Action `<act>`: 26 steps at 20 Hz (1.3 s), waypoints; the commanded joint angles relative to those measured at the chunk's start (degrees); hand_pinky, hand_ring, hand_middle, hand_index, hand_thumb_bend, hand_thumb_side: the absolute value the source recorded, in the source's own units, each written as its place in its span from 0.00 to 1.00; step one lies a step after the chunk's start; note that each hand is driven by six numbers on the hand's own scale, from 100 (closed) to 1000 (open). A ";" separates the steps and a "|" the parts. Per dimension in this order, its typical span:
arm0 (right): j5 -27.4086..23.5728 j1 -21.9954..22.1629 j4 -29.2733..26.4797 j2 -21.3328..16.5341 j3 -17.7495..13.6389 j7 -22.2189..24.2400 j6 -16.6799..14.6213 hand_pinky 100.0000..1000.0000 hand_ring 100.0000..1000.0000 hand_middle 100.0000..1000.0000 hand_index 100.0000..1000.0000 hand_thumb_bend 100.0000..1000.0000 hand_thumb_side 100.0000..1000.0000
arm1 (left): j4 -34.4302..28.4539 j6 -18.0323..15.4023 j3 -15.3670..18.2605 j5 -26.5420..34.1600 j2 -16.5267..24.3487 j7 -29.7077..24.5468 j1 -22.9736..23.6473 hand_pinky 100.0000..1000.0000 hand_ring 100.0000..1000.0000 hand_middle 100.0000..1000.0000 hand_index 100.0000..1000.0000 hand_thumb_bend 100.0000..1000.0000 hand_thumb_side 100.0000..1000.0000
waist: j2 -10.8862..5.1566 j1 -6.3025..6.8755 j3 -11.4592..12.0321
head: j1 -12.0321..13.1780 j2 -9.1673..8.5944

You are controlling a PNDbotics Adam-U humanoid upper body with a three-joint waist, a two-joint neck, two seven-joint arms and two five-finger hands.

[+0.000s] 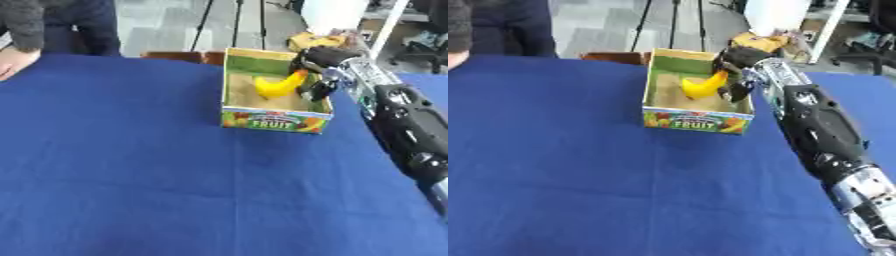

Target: Pick up objects on the table and place them in the box.

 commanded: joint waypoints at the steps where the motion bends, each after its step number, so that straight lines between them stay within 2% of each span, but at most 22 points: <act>1: 0.52 -0.68 0.31 -0.49 -0.28 -0.16 -0.16 0.58 0.66 0.59 0.66 0.06 0.00 | -0.82 -0.05 -0.10 0.33 0.34 -0.33 -1.02 0.58 0.56 0.56 0.74 0.49 0.73 | -0.45 0.55 0.20 | -0.31 -0.33; 6: 0.95 -0.29 1.40 0.06 -0.37 -0.21 -0.08 0.58 0.66 0.60 0.67 0.07 0.00 | -0.89 0.00 -0.22 0.51 0.01 -0.48 -1.26 0.58 0.56 0.56 0.74 0.49 0.73 | 0.16 1.03 0.77 | -0.35 -0.58; 9: 1.41 -0.03 2.08 0.32 -0.36 0.12 -0.27 0.60 0.71 0.65 0.74 0.22 0.02 | -0.93 0.02 -0.22 0.57 -0.07 -0.49 -1.26 0.58 0.56 0.56 0.74 0.49 0.73 | 0.37 1.26 1.01 | -0.38 -0.57; 12: 1.50 0.09 2.32 0.29 -0.48 1.00 -0.59 0.62 0.75 0.74 0.81 0.40 0.20 | -0.96 0.04 -0.21 0.59 -0.09 -0.50 -1.28 0.58 0.56 0.56 0.74 0.49 0.73 | 0.40 1.31 0.91 | -0.28 -0.64; 13: 1.39 0.12 2.26 0.20 -0.55 1.32 -0.71 0.63 0.75 0.76 0.82 0.42 0.22 | -0.96 0.04 -0.21 0.59 -0.08 -0.50 -1.30 0.58 0.56 0.56 0.74 0.49 0.73 | 0.38 1.30 0.85 | -0.24 -0.67; 14: 1.23 0.16 2.12 0.05 -0.61 1.63 -0.81 0.64 0.78 0.79 0.86 0.53 0.30 | -0.96 0.04 -0.19 0.59 -0.05 -0.48 -1.30 0.58 0.56 0.56 0.74 0.49 0.73 | 0.35 1.28 0.71 | -0.18 -0.72; 15: 0.96 0.22 1.76 -0.17 -0.66 1.88 -0.95 0.65 0.78 0.80 0.87 0.53 0.35 | -0.96 0.03 -0.17 0.57 -0.02 -0.46 -1.29 0.58 0.56 0.56 0.74 0.49 0.73 | 0.32 1.24 0.52 | -0.12 -0.77; 16: 0.55 0.28 1.18 -0.46 -0.69 1.93 -1.12 0.64 0.78 0.80 0.87 0.59 0.34 | -0.95 0.02 -0.14 0.55 0.02 -0.44 -1.26 0.58 0.56 0.56 0.74 0.49 0.73 | 0.27 1.20 0.28 | -0.04 -0.82; 20: -1.73 0.58 -2.02 -2.09 -0.54 1.96 -1.42 0.64 0.78 0.79 0.86 0.57 0.34 | -0.82 0.02 -0.07 0.47 0.25 -0.37 -0.98 0.58 0.56 0.56 0.74 0.49 0.73 | -0.12 0.94 -0.83 | 0.45 -0.76; 26: -7.27 1.25 -9.78 -5.93 -0.04 2.25 -1.22 0.63 0.76 0.77 0.85 0.52 0.33 | -0.42 -0.08 0.24 0.22 0.67 -0.04 -0.03 0.58 0.57 0.56 0.73 0.49 0.73 | -1.02 0.35 -2.86 | 2.05 -0.01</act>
